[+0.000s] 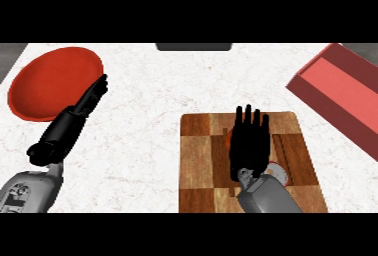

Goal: Pick the tomato from the cutting board and place it in the cardboard box

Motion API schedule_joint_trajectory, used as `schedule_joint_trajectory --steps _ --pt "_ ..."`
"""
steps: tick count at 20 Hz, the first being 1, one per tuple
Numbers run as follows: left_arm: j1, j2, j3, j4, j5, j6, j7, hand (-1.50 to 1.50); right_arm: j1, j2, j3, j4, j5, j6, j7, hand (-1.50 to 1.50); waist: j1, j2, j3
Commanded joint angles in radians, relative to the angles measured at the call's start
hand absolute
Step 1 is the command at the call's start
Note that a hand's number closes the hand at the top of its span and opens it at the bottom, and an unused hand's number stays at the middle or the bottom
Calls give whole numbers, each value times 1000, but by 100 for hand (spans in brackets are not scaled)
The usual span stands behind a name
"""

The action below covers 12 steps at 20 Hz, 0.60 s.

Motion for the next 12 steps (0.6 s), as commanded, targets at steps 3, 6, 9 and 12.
schedule_joint_trajectory --steps 3,6,9,12 --pt "4 -63 -5 26 -87 3 -12 0 35 11 14 32 15 -30 -41 150 -1 0 0" --pt "18 9 65 -22 7 -81 -1 0 17 -48 29 90 39 -134 -170 150 4 0 0" --pt "-32 -59 30 125 -82 -15 -68 0 10 -93 41 60 77 -155 -206 150 -7 1 0" --pt "0 -24 69 -5 -28 -73 8 0 -45 -59 24 163 124 -218 -209 150 4 1 0"
